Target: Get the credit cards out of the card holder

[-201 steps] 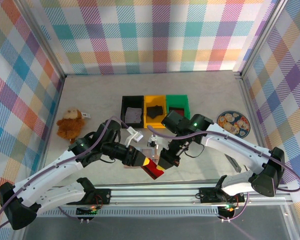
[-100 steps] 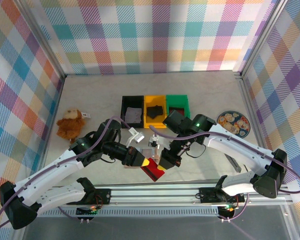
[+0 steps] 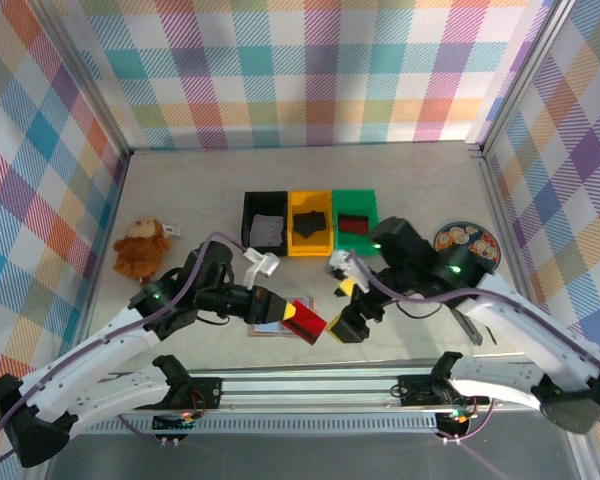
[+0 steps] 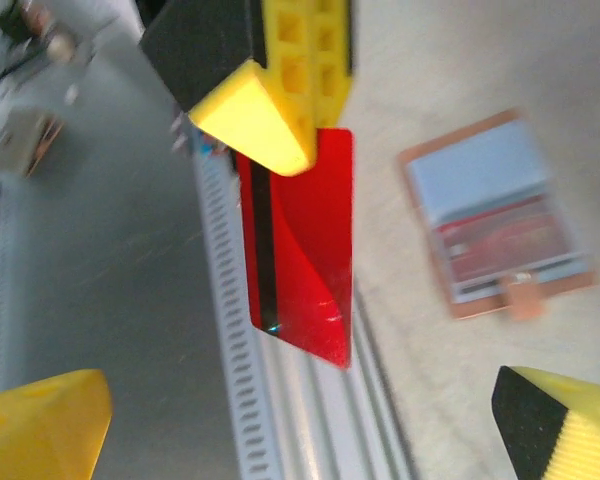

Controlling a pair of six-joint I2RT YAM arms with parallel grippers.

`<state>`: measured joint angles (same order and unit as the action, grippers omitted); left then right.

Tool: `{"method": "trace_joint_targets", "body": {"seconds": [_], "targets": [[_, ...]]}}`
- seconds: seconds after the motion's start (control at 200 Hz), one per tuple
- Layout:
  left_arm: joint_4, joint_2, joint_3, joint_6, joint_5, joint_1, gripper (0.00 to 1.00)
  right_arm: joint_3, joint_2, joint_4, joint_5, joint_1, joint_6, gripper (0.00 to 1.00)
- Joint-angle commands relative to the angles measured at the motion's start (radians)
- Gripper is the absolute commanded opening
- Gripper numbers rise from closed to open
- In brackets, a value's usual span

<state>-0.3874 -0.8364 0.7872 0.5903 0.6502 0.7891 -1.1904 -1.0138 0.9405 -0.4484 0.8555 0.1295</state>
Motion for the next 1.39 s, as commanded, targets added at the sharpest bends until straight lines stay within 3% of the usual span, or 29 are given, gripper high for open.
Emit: {"method": "trace_joint_targets", "body": {"seconds": [0.0, 0.13, 0.265, 0.36, 0.46, 0.655, 0.705, 0.865, 1.14, 1.24, 1.39], "targets": [[0.206, 0.054, -0.059, 0.190, -0.250, -0.010, 0.00, 0.053, 0.095, -0.166, 0.190, -0.041, -0.184, 0.99], [0.476, 0.026, -0.158, 0.354, -0.395, -0.010, 0.00, 0.199, 0.191, -0.424, 0.291, -0.049, -0.490, 0.99], [0.807, -0.120, -0.200, 0.450, -0.469, -0.011, 0.00, 0.401, 0.277, -0.754, 0.370, -0.049, -0.864, 1.00], [1.056, -0.262, -0.207, 0.531, -0.491, -0.009, 0.00, 0.535, 0.334, -0.920, 0.465, -0.047, -1.112, 0.88], [1.248, -0.401, -0.188, 0.592, -0.517, -0.007, 0.00, 0.593, 0.367, -0.965, 0.547, -0.036, -1.275, 0.87], [1.385, -0.531, -0.139, 0.619, -0.564, 0.022, 0.00, 0.662, 0.382, -1.025, 0.769, 0.044, -1.417, 0.73], [1.420, -0.552, -0.138, 0.622, -0.582, 0.039, 0.00, 0.675, 0.368, -1.039, 0.802, 0.048, -1.461, 0.64], [1.550, -0.631, -0.154, 0.680, -0.632, 0.083, 0.00, 0.671, 0.291, -1.077, 0.844, 0.052, -1.522, 0.61], [1.651, -0.718, -0.157, 0.714, -0.662, 0.146, 0.00, 0.650, 0.242, -1.118, 0.932, 0.054, -1.465, 0.54], [1.680, -0.729, -0.164, 0.733, -0.684, 0.156, 0.00, 0.674, 0.238, -1.136, 0.951, 0.054, -1.480, 0.43], [1.727, -0.766, -0.163, 0.765, -0.695, 0.167, 0.00, 0.678, 0.232, -1.160, 0.953, 0.054, -1.464, 0.37]]}}
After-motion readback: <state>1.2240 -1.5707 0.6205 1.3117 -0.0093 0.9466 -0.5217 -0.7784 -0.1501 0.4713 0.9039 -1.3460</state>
